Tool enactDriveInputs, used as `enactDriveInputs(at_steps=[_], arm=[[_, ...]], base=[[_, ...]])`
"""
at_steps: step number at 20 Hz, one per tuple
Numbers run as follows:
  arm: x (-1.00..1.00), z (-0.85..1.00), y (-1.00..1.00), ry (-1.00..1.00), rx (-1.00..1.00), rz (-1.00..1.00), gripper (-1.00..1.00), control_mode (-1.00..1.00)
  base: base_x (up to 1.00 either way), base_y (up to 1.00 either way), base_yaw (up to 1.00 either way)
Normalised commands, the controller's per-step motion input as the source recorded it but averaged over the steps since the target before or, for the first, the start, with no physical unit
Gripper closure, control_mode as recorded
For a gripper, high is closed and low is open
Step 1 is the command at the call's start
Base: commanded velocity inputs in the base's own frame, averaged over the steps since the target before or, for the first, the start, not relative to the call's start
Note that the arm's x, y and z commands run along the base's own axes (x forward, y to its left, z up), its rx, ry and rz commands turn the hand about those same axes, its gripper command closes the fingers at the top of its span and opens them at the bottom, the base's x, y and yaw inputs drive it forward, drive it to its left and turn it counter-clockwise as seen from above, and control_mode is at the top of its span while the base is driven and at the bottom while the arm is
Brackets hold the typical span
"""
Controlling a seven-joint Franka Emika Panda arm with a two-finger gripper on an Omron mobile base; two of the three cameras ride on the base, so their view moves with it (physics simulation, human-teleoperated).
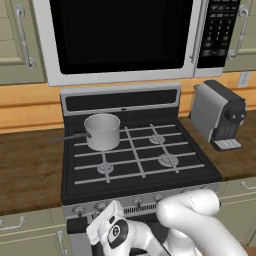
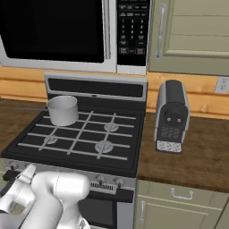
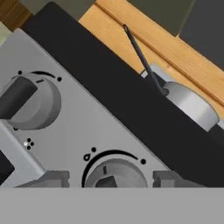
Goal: Turn off the rear left burner of the stove.
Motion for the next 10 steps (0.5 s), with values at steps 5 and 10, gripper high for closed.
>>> enactDriveInputs(at_steps=[5, 10], arm=[[0.30, 0.00, 0.00, 0.00, 0.00, 0.00, 1.00, -1.00], [0.00, 0.02, -0.19, 0.00, 0.24, -0.06, 1.00, -1.00]], base=[[0.00, 0.00, 0.00], [0.00, 0.00, 0.00]])
